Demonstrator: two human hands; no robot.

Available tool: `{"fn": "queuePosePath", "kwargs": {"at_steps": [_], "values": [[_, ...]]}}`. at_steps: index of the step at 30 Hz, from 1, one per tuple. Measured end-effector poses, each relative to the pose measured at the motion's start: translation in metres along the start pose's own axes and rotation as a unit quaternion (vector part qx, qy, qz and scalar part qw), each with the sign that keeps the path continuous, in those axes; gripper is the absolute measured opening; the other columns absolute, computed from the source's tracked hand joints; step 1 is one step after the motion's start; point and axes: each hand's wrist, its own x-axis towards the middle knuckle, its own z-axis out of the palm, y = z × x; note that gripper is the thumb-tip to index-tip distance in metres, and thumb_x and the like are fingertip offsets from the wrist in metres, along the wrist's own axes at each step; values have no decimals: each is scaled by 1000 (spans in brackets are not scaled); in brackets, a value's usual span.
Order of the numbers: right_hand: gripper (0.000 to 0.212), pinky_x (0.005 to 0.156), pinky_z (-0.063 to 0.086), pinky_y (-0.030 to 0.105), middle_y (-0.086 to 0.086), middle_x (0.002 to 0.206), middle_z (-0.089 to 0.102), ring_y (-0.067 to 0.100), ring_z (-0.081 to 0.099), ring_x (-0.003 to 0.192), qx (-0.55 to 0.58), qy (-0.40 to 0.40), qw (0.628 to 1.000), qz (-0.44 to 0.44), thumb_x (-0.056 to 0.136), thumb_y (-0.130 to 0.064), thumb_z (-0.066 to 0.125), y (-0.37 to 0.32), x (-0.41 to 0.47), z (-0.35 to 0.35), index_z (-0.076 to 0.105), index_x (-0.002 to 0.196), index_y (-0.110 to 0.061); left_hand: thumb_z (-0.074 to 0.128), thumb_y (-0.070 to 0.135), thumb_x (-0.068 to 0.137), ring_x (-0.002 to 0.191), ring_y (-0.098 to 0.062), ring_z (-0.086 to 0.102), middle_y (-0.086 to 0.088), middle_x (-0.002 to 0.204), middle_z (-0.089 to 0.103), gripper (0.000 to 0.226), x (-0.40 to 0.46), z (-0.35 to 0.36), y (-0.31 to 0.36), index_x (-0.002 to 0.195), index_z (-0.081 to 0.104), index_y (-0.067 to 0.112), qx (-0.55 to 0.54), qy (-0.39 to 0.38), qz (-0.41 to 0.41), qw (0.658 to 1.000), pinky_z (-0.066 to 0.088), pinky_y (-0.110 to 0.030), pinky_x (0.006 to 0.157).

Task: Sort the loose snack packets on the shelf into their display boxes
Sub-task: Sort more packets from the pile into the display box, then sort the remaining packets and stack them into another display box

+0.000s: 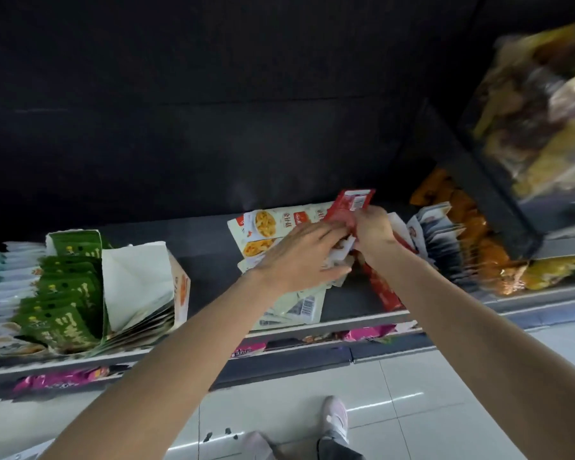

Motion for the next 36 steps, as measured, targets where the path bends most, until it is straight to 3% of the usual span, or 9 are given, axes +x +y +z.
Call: {"fn": "queuePosePath", "kwargs": {"at_steps": [2, 7, 9, 13, 18, 22, 25, 30, 36], "values": [[30, 92, 41, 30, 7, 122, 58, 27, 52, 121, -132, 37, 990, -26, 95, -18, 48, 15, 11, -28, 53, 123, -6, 55, 42, 88, 142, -17, 23, -2, 154, 25, 72, 17, 5, 7, 147, 22, 18, 28, -63, 18, 997, 18, -33, 117], [18, 73, 44, 33, 12, 88, 57, 27, 54, 96, -101, 101, 989, -38, 89, -21, 60, 42, 16, -76, 60, 89, -3, 42, -7, 87, 132, -22, 42, -4, 144, 44, 57, 61, 20, 36, 140, 41, 16, -42, -26, 3, 999, 38, -36, 108], [20, 73, 43, 31, 13, 88, 56, 28, 56, 92, -177, 99, 978, -45, 89, -20, 59, 56, 18, -88, 61, 81, -2, 42, -7, 87, 127, -23, 49, -5, 141, 49, 54, 71, 29, 48, 136, 47, 14, -33, -27, 30, 999, 44, -40, 102], [23, 89, 51, 32, 13, 110, 66, 27, 62, 103, -272, 84, 956, -63, 92, -14, 55, 72, 25, -97, 68, 108, -4, 40, 0, 91, 112, -26, 60, -7, 128, 59, 40, 86, 55, 63, 126, 55, 12, 71, -26, 67, 995, 49, -38, 92], [25, 92, 44, 31, 12, 113, 65, 26, 59, 109, -347, -13, 930, -118, 94, -12, 48, 74, 30, -93, 66, 108, -4, 43, 1, 90, 110, -24, 57, -9, 120, 61, 33, 104, 80, 70, 120, 54, 11, 178, -96, -18, 979, 30, -41, 103], [29, 89, 44, 29, 13, 115, 64, 28, 59, 110, -378, -62, 915, -128, 96, -11, 41, 83, 41, -92, 66, 112, -8, 42, 17, 91, 128, -24, 41, -10, 133, 51, 40, 113, 85, 59, 131, 47, 12, 88, -175, -22, 980, 21, -45, 111], [30, 92, 48, 36, 14, 113, 65, 30, 61, 106, -394, -72, 907, -132, 96, -15, 41, 85, 44, -89, 66, 111, -10, 44, 7, 87, 129, -19, 41, -3, 136, 52, 45, 100, 76, 43, 130, 53, 18, -26, -98, -12, 995, 28, -36, 112], [26, 87, 50, 43, 10, 109, 62, 29, 59, 104, -311, 54, 907, -279, 90, -9, 42, 69, 34, -67, 64, 105, -11, 45, 7, 91, 117, -21, 51, -3, 122, 62, 32, 63, 67, -1, 115, 63, 15, -119, 55, -181, 975, 43, -37, 98], [42, 106, 38, 45, 7, 142, 41, 27, 41, 130, -329, -100, 906, -247, 95, -20, 43, 45, 53, 6, 40, 137, -19, 48, 17, 94, 127, -29, 43, -13, 138, 45, 42, 16, 66, -65, 134, 42, 8, -103, -27, -415, 904, 39, -39, 105]]}}
